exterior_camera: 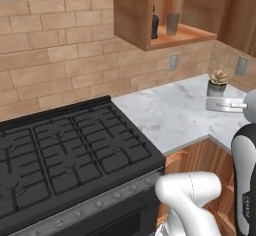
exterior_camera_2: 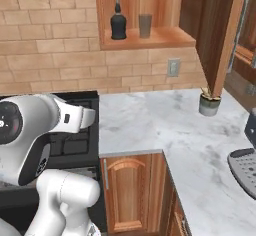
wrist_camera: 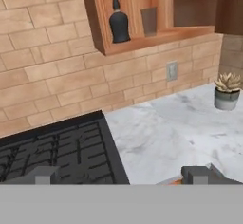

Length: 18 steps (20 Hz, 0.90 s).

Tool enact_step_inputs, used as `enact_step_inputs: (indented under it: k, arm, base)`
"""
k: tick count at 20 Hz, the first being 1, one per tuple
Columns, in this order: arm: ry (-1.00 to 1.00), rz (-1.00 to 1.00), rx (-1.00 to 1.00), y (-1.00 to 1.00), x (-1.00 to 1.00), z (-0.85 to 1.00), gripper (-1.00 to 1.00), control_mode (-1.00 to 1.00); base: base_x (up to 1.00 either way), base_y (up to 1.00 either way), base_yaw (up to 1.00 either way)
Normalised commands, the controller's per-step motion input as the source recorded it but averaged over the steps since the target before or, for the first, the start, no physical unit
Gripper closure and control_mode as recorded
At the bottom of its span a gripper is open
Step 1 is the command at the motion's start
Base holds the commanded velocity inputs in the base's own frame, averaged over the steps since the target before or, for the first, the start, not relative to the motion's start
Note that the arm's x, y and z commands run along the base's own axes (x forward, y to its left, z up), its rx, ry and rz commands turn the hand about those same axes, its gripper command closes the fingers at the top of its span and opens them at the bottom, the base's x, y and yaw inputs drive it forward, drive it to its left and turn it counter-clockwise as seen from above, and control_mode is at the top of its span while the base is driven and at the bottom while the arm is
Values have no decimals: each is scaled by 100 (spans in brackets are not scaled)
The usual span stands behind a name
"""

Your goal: There is a bowl on the dining counter. Grab a lemon wedge from the fridge and place it in the bowl. Then get the liquor bottle and glass cup from the cabinet and place them next to the bowl.

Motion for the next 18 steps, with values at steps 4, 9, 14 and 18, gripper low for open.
enact_step_inputs:
  k: [4,9,14,18]
  arm:
    - [0,0,0,0,0,0,-100,100]
    - [0,0,0,0,0,0,-100,100]
    - [0,0,0,0,0,0,-100,100]
    - [0,0,0,0,0,0,-100,100]
  base:
    - [66,-40,18]
    - [62,-46,21]
    - [63,-46,22]
    - [57,-52,22]
